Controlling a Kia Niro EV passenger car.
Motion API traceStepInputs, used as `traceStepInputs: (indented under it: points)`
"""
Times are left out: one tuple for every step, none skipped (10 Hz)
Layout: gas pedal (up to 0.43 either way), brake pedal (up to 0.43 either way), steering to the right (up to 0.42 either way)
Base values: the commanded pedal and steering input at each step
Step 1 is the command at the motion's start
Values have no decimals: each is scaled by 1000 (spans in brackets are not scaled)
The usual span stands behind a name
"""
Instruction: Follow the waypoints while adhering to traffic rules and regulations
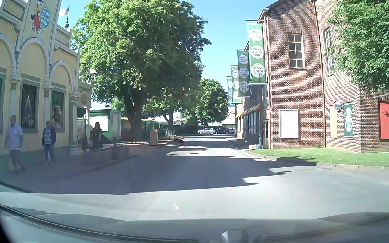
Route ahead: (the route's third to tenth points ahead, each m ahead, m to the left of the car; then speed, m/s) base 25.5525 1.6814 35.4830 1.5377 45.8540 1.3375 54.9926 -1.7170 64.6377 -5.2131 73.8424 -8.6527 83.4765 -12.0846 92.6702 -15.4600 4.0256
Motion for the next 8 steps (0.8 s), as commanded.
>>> traceStepInputs:
  points:
    - [79,6,4]
    - [79,6,3]
    - [79,6,3]
    - [79,6,1]
    - [79,6,0]
    - [79,6,0]
    - [79,6,0]
    - [79,6,-1]
